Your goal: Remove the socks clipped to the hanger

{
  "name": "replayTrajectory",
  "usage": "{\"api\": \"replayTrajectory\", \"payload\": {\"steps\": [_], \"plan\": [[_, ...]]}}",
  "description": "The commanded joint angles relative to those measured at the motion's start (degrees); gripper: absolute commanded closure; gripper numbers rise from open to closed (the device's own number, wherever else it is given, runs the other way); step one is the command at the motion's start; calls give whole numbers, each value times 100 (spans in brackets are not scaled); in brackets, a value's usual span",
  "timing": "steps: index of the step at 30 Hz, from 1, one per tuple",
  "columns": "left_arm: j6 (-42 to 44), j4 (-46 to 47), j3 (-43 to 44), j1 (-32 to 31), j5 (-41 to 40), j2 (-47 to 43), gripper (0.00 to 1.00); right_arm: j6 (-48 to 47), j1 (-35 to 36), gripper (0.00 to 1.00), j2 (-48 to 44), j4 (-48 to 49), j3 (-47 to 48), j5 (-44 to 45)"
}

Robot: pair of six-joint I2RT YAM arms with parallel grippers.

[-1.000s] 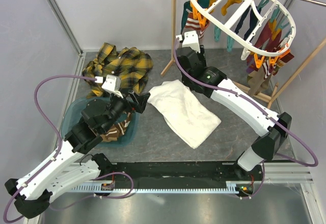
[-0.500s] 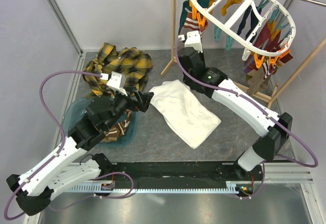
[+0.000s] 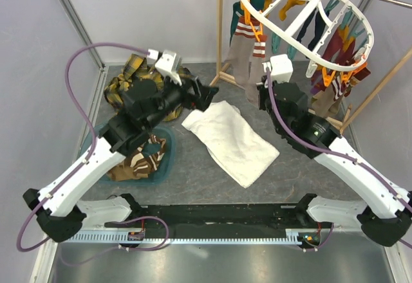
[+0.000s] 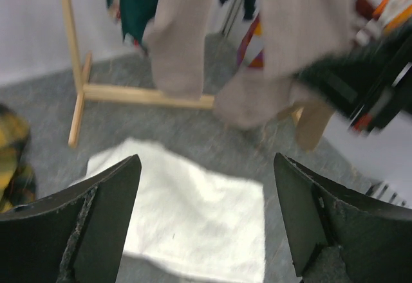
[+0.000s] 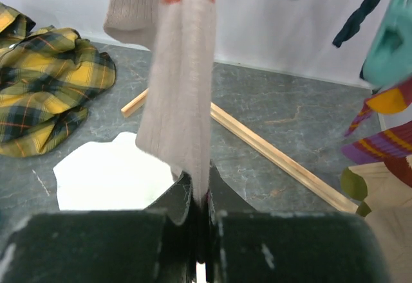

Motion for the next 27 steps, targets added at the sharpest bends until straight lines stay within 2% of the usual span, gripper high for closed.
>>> {"api": "replayTrajectory", "payload": {"steps": [1,4,12,19,23,27], "plan": [[286,-83,1669,-3,277,916,11,-278,-15,100,-465,999,-699,-293],[322,-418,2846,-3,294,1716,12,-313,-15,100,-694,1430,-1138,-442],[172,-971,5028,-3,488,3080,19,-313,-15,100,-520,1783,-1271,-548],[251,-1113,5971,-91,392,3723,25,-550,-15,100,-493,2152,-1429,-460],[593,-1104,6454,-406,234,4004,25,-682,-15,100,-484,2161,-1456,-434],[814,-1096,6377,-627,-214,3987,25,-700,-15,100,-555,2117,-1491,-443]]}}
